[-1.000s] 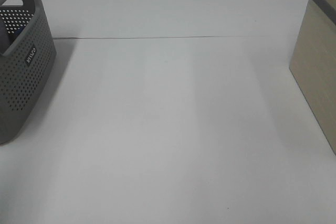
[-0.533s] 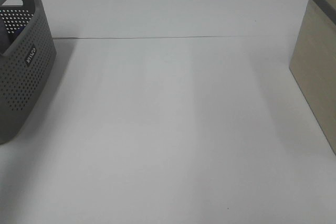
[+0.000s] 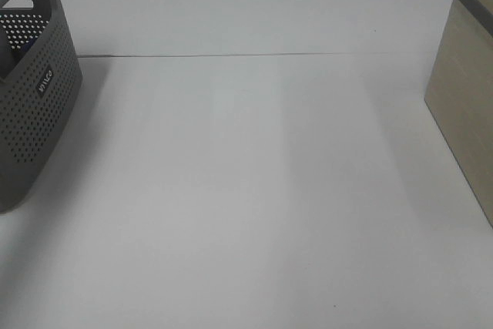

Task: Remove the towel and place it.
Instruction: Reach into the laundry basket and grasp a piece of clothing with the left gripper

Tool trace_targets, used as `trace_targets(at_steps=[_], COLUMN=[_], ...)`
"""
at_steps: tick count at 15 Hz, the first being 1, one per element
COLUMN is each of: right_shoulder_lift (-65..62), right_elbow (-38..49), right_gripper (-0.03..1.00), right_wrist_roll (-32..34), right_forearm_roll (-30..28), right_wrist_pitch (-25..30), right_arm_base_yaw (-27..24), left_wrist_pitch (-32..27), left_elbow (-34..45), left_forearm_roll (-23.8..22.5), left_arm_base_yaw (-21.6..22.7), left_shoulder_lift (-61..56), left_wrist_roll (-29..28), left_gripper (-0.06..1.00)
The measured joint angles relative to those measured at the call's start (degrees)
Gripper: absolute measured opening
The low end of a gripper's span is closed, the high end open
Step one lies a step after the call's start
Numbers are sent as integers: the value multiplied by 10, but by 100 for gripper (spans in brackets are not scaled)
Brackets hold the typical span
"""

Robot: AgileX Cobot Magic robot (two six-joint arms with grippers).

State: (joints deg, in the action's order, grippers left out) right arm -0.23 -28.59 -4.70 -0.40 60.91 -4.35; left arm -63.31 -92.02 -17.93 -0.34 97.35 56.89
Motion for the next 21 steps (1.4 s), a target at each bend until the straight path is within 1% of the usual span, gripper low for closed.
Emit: trace_targets(at_steps=[1, 2, 3, 4, 6, 7, 10, 13, 16, 18, 20, 21], right_shoulder_lift=[0, 0, 0, 0, 0, 0, 0, 0, 0, 0, 0, 0], right_elbow=[0, 0, 0, 0, 0, 0, 0, 0, 0, 0, 0, 0], right_gripper=[82, 82, 82, 82, 82, 82, 82, 82, 82, 82, 82, 82], right_wrist_roll=[0, 0, 0, 0, 0, 0, 0, 0, 0, 0, 0, 0], right_forearm_roll=[0, 0, 0, 0, 0, 0, 0, 0, 0, 0, 0, 0], right_wrist_pitch=[0, 0, 0, 0, 0, 0, 0, 0, 0, 0, 0, 0], right_arm_base_yaw=[0, 0, 0, 0, 0, 0, 0, 0, 0, 0, 0, 0], left_wrist_pitch=[6, 5, 2, 2, 7, 15, 42, 53, 69, 75, 87, 91], left_elbow=[0, 0, 0, 0, 0, 0, 0, 0, 0, 0, 0, 0], left_forearm_roll=[-1, 2, 9, 29, 61, 70, 62, 48, 46, 45, 43, 42], left_arm_base_yaw=[6, 34, 50, 65, 80, 86, 89, 89, 89, 89, 89, 89], left_shoulder_lift=[17, 41, 52, 58, 66, 76, 117, 162, 194, 210, 214, 214], left_wrist_roll=[13, 39, 58, 80, 116, 129, 149, 152, 154, 154, 154, 154], left_gripper=[99, 99, 99, 99, 99, 99, 99, 99, 99, 96, 87, 78])
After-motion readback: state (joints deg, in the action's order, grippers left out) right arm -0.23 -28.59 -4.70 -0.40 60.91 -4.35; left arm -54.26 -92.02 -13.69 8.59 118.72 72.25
